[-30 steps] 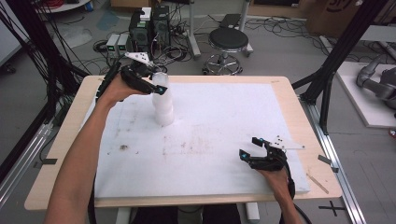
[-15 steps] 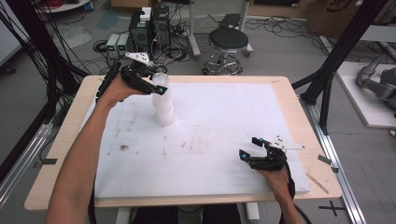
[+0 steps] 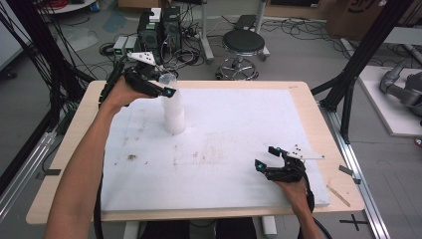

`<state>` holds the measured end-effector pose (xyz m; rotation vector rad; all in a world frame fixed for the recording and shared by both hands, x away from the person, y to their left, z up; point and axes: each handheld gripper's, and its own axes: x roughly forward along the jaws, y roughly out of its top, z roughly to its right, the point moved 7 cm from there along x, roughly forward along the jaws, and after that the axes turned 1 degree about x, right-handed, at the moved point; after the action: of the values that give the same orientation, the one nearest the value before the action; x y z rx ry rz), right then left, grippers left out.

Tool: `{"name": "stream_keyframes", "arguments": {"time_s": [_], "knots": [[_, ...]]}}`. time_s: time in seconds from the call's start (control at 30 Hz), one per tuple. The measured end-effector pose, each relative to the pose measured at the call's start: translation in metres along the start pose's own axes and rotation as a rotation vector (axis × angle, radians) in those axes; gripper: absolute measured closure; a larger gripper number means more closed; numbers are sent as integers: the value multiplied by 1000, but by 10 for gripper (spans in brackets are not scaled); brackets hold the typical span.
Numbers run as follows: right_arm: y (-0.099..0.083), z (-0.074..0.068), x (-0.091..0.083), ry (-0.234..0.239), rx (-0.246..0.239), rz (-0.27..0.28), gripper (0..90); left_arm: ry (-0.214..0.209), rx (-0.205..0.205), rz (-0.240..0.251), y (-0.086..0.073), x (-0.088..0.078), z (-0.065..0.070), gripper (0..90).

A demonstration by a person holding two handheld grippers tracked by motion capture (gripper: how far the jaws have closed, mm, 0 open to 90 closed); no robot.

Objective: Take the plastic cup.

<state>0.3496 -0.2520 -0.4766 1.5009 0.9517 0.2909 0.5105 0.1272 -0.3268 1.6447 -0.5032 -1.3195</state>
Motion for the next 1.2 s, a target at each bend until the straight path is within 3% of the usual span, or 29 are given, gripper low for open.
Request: {"name": "stream_keyframes", "arguments": {"time_s": [0.2, 0.5, 0.7, 1.0, 1.13, 1.2], "knots": [[0, 0, 0, -1, 1, -1, 150, 20, 31, 21, 29, -16, 1, 378], [0, 0, 0, 0, 0, 2, 150, 56, 68, 25, 58, -39, 3, 385], [0, 0, 0, 1, -2, 6, 150, 65, 75, 20, 59, -44, 5, 385], [0, 0, 0, 4, 6, 3, 150, 44, 62, 18, 55, -42, 9, 385], [0, 1, 0, 0, 9, 6, 150, 35, 64, 26, 58, -50, 19, 385], [1, 2, -1, 2, 18, 11, 150, 24, 64, 55, 62, -61, 28, 386]]}}
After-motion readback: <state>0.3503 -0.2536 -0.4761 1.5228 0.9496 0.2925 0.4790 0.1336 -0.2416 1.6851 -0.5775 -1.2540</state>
